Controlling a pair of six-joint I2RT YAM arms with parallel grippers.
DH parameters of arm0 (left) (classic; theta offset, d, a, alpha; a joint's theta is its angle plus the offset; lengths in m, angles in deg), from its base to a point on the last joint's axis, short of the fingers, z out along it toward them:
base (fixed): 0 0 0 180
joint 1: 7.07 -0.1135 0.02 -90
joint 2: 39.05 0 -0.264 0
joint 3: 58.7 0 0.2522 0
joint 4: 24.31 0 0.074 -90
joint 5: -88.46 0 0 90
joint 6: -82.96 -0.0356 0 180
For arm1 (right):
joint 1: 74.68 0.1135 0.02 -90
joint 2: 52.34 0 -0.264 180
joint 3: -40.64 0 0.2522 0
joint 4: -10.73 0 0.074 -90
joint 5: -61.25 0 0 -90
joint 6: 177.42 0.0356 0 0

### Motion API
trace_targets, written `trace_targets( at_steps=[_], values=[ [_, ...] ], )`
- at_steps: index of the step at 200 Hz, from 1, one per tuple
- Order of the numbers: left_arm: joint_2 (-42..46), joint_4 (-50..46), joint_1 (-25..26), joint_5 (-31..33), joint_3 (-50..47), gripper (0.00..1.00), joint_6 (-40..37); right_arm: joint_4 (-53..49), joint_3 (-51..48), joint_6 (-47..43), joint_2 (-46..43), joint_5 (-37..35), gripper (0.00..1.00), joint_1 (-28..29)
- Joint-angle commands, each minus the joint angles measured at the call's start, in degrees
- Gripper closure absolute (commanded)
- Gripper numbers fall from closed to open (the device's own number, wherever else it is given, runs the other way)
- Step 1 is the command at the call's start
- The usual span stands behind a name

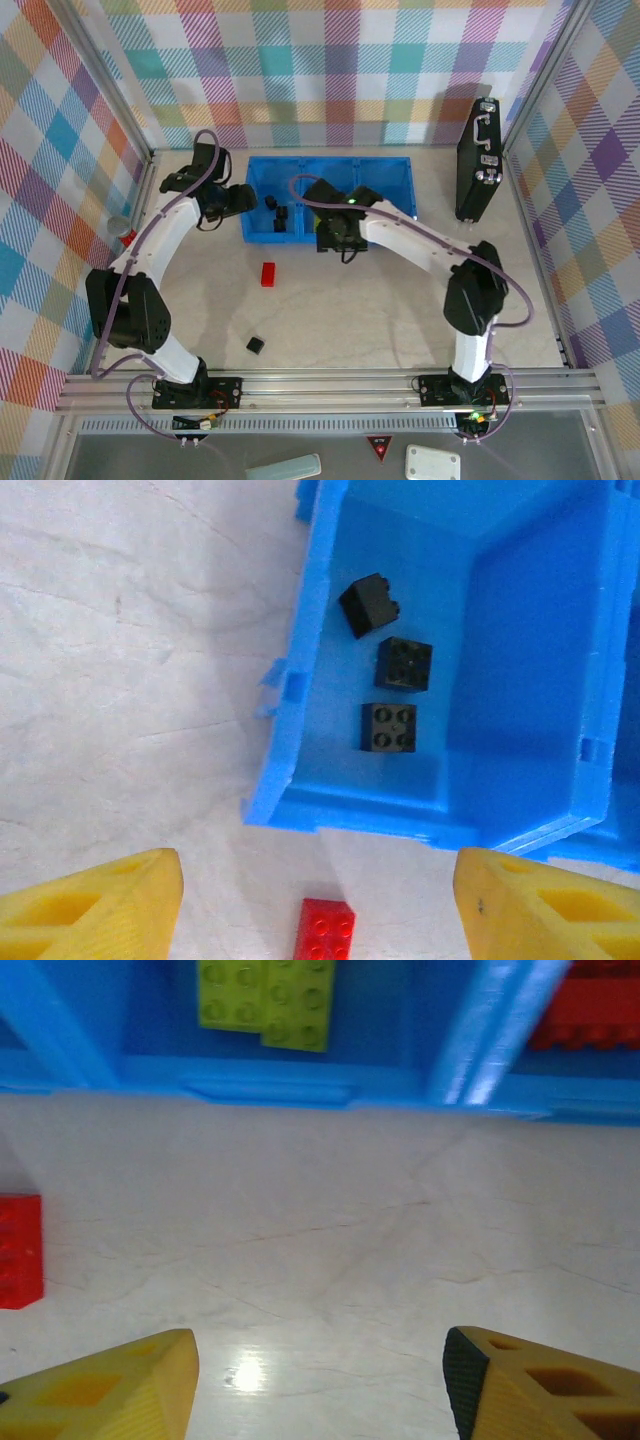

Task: Sort the legos into containers by color
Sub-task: Pick up the lego from the center of the table.

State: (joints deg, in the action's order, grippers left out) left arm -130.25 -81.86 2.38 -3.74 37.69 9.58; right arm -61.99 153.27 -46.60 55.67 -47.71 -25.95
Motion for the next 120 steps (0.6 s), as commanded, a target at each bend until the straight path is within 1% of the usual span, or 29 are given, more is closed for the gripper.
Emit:
trace_targets(
  at_steps=[1, 35, 65, 90, 107, 120],
  values=[
    [4.0, -2.3, -2.0, -1.2, -1.7, 0.28, -2.3, -2.5, 5.6, 3.7, 4.1, -1.1, 0.33, 2.5],
    [5.8, -4.6, -6.5, -1.9, -3.3, 0.27, -3.1, -3.5, 12.5, 6.8, 10.2, -1.0, 0.35, 5.5],
    [7.9, -2.2, -10.8, -2.8, -7.8, 0.27, -3.4, -3.0, 17.0, 8.7, 14.3, -0.8, 0.35, 7.6],
    [9.7, 1.4, -11.4, -2.6, -12.9, 0.28, -2.7, -2.3, 20.4, 9.0, 18.2, -0.6, 0.36, 9.3],
    [10.2, 2.6, -11.3, -3.3, -14.4, 0.28, -2.5, -2.2, 23.4, 8.9, 21.0, -0.1, 0.36, 10.2],
    [10.3, 3.2, -11.4, -2.5, -15.1, 0.29, -2.8, -2.2, 26.1, 8.6, 23.2, 0.4, 0.36, 10.9]
  ],
)
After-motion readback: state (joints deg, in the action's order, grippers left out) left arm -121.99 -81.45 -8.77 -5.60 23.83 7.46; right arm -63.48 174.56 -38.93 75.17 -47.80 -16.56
